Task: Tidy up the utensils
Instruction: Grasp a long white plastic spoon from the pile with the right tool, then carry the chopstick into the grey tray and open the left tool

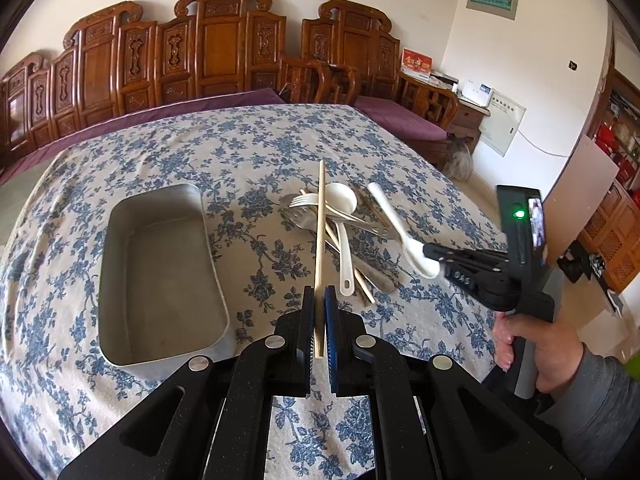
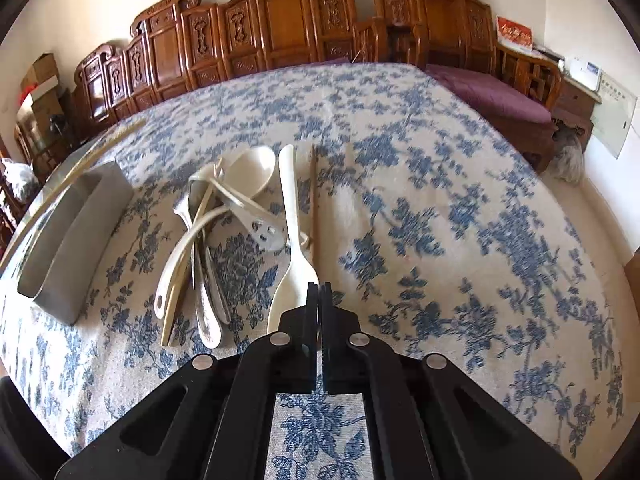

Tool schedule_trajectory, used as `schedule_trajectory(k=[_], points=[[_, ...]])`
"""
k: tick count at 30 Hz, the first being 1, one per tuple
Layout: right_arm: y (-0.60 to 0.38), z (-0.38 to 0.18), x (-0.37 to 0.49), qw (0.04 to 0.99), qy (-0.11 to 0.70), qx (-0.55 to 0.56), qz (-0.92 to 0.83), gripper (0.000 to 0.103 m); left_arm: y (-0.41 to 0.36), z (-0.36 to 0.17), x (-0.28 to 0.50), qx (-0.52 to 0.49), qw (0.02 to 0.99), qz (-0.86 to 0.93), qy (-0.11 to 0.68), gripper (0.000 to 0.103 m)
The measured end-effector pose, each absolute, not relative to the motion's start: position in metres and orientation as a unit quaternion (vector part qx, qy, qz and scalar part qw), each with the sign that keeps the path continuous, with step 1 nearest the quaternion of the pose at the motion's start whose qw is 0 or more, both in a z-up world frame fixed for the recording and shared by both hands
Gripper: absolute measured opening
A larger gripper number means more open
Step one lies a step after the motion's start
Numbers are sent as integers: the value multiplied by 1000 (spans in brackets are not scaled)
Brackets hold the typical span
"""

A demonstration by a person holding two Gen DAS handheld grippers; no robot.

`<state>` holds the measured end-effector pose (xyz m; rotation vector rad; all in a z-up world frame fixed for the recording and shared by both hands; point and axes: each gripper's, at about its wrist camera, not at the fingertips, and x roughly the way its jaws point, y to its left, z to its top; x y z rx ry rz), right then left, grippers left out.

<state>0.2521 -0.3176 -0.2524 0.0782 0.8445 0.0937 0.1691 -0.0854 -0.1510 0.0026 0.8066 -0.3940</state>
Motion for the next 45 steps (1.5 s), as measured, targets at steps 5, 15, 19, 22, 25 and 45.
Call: schedule_trajectory(k=[5, 15, 19, 22, 25, 45], points=[[-321, -237, 245, 918, 391, 44, 49, 2, -71, -147, 170, 0, 907, -173, 384, 4], [-285, -208, 237, 925, 366, 30, 99, 2, -15, -140, 178, -15, 920, -110, 376, 4], [-263, -200, 234, 924, 361, 18, 123, 2, 6, -147, 187, -7, 915, -77, 396, 4], [-247, -196, 234, 923, 360, 11, 138, 2, 16, -155, 195, 2, 910, -61, 411, 4], [-230, -192, 235, 921, 360, 3, 151, 2, 23, -164, 206, 8, 901, -55, 429, 4], [-136, -178, 255, 898, 380, -27, 221, 2, 42, -167, 223, -38, 898, -85, 431, 15]])
